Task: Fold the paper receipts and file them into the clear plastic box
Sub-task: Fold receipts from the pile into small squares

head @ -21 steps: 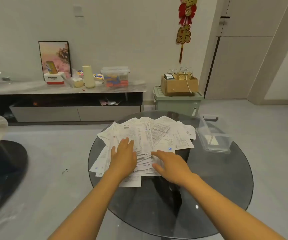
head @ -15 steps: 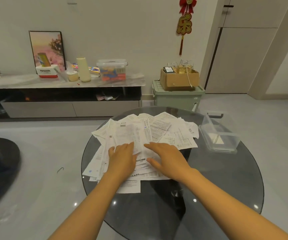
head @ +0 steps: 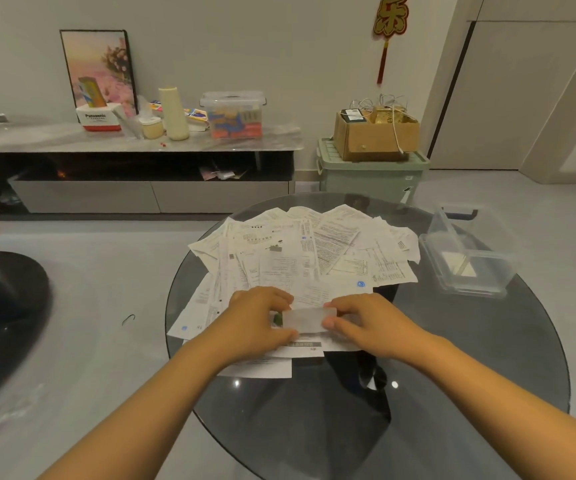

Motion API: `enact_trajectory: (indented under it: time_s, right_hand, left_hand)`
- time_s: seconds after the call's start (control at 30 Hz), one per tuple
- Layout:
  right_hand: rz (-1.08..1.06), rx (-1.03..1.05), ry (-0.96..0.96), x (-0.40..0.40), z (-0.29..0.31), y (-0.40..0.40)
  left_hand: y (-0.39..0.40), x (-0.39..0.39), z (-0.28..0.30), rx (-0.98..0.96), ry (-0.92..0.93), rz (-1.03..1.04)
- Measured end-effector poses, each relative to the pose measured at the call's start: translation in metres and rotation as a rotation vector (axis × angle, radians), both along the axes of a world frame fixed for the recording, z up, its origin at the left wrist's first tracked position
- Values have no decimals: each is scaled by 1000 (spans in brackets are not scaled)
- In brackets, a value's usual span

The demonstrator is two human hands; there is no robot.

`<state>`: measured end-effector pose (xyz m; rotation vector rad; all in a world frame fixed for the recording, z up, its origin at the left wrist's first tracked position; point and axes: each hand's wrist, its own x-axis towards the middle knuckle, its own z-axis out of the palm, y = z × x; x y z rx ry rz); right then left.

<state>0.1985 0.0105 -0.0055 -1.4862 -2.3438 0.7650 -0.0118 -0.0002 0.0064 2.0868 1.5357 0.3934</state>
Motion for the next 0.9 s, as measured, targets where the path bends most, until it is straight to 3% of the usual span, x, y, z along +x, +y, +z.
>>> enact_trajectory:
  time_s: [0.37,0.67,0.8,0.9]
  right_hand:
    - [-260,-62,151,-9,-5,-5]
    - [-335,112,0,-17,-16,-2]
    - [-222,293,-95,-18,-9,-4]
    - [-56,301,-215,-16,-5,-6]
  left_hand:
    - [2,25,-14,28,-165,257]
    - [5,33,-22,129,-7,265]
    - [9,29,-24,297,45,106]
    - [11,25,-24,287,155,-81]
